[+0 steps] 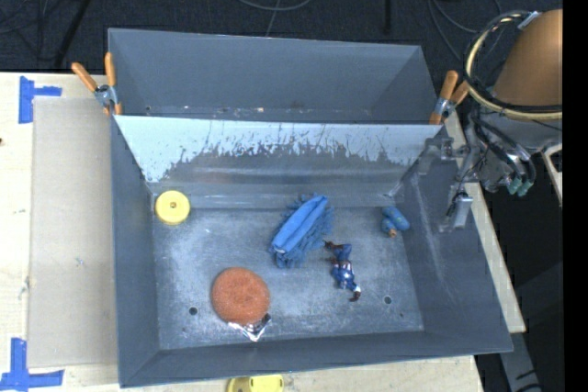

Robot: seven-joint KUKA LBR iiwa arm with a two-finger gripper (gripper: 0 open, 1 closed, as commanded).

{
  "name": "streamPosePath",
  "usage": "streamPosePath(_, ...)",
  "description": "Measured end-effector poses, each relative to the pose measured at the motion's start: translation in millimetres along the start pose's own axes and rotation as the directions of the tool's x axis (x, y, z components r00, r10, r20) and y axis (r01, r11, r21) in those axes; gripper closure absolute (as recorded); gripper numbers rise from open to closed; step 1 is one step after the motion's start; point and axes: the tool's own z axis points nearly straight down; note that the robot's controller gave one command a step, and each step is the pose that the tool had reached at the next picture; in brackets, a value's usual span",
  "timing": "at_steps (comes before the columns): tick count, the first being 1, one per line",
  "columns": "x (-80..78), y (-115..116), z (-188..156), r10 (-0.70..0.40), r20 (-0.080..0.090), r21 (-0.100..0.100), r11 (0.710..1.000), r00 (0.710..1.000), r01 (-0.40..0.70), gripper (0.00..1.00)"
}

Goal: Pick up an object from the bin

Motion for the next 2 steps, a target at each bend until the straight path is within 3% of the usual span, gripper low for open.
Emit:
streamPosePath(1, -1.3, 0.8, -5.1, -0.003, 0.008, 0.001, 1.000, 1.000, 0.003, 0.00)
streamPosePath(2, -2.4, 29.1, 45.3, -0.085, 0.010, 0.003, 0.996, 0.996, 0.085, 0.00)
